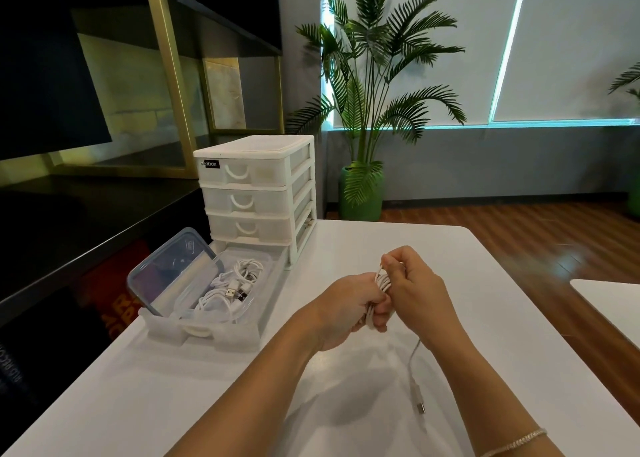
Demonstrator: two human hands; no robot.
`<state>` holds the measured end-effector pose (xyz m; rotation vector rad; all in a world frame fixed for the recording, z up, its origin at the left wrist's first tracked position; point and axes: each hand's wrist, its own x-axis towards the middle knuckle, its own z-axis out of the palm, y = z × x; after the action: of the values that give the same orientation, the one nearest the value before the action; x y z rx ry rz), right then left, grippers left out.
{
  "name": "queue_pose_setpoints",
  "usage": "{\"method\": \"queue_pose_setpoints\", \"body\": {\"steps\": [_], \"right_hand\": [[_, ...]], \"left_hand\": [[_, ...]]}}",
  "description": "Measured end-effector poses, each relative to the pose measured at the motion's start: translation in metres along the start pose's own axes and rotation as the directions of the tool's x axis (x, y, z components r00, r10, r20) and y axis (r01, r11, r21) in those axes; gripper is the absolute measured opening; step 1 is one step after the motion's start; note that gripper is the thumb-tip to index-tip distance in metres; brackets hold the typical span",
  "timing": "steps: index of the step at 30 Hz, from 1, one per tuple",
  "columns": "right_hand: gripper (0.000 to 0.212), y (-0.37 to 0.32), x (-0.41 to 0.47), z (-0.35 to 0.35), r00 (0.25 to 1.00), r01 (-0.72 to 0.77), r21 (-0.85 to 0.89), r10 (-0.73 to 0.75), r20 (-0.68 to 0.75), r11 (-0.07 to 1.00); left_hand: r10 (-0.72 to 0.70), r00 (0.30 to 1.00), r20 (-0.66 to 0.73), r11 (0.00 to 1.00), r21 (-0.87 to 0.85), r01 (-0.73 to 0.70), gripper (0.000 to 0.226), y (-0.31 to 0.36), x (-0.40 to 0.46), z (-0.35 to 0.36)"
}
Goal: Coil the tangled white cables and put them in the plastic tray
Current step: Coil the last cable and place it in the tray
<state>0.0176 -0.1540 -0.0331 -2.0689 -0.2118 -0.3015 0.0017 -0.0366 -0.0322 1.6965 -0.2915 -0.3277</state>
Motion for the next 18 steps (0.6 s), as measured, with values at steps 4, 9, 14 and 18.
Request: {"method": "queue_pose_setpoints", "body": {"steps": [4, 9, 14, 18], "right_hand": [[0.013, -0.002, -0.001, -0.001, 0.996, 0.044, -0.04, -0.047, -0.078, 0.998], [0.013, -0.005, -0.003, -0.004, 0.994, 0.052, -0.058, -0.058, -0.096, 0.997], [0.016, -0.004, -0.001, -0.004, 0.995, -0.014, -0.045, 0.009, -0.096, 0.999], [0.014, -0.002, 0.001, -0.004, 0.993, -0.064, -0.013, 0.062, -0.105, 0.998]], "left_hand": [[0.041, 0.996, -0.074, 0.994, 0.103, -0.033, 0.028, 0.0, 0.004, 0.01], [0.042, 0.994, -0.101, 0.996, 0.08, -0.034, 0.028, -0.001, 0.004, 0.014], [-0.034, 0.995, -0.097, 0.997, -0.066, 0.028, 0.03, 0.003, 0.001, 0.016], [-0.047, 0.995, -0.085, 0.983, -0.183, 0.031, 0.031, 0.008, -0.002, 0.018]]}}
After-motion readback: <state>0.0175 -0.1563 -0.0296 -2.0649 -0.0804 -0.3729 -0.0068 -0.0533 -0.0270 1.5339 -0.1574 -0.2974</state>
